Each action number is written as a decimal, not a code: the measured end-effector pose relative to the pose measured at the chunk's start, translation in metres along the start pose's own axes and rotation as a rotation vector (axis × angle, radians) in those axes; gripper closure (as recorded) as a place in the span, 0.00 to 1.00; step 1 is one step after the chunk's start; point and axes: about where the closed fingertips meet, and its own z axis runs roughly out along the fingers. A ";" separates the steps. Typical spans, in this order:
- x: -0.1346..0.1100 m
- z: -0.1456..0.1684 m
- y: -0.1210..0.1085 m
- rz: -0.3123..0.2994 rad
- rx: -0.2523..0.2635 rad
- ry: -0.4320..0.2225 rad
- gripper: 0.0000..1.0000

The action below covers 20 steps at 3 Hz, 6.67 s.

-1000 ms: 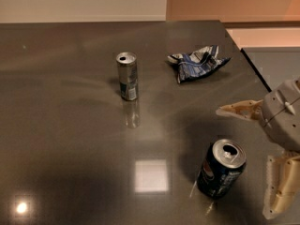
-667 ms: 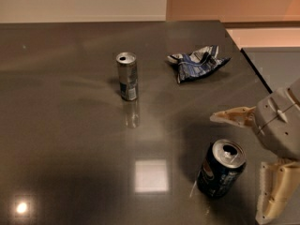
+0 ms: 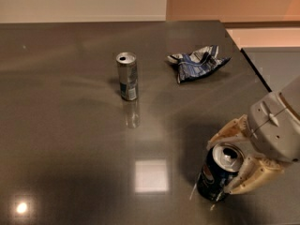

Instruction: Move pepsi can near redbull can

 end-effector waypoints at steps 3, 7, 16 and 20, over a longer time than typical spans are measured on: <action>-0.035 -0.026 -0.059 0.057 0.078 -0.013 1.00; -0.082 -0.014 -0.229 0.219 0.183 -0.013 1.00; -0.065 0.040 -0.256 0.207 0.117 0.006 0.54; -0.068 0.042 -0.256 0.202 0.115 0.005 0.00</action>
Offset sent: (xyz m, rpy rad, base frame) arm 0.1679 0.0887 0.1043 0.0686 -0.1023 -0.2161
